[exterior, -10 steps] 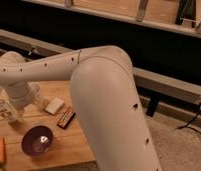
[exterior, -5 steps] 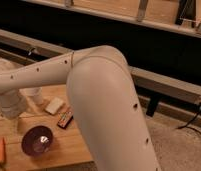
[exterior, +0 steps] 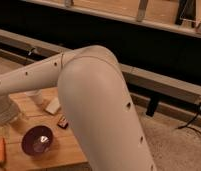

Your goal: Place the pepper in the ceramic cup

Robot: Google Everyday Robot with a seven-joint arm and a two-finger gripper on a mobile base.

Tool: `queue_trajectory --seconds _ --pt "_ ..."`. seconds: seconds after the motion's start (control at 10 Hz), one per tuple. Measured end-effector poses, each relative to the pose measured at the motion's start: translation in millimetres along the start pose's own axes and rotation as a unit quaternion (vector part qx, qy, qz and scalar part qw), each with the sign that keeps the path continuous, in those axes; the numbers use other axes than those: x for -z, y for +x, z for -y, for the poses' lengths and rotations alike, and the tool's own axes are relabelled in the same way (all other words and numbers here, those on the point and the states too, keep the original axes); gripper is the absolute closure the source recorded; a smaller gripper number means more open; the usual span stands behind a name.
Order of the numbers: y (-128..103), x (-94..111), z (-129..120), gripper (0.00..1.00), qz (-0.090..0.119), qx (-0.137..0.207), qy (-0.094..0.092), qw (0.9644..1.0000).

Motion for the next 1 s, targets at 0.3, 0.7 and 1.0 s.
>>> queue_trajectory --seconds 0.3,0.7,1.0 --pt "2 -4 -14 0.35 -0.002 0.01 -0.001 0.9999" --pt "4 -27 -13 0.35 -0.004 0.032 0.003 0.9995" --pt "-9 -40 -11 0.35 0.001 0.01 -0.002 1.0"
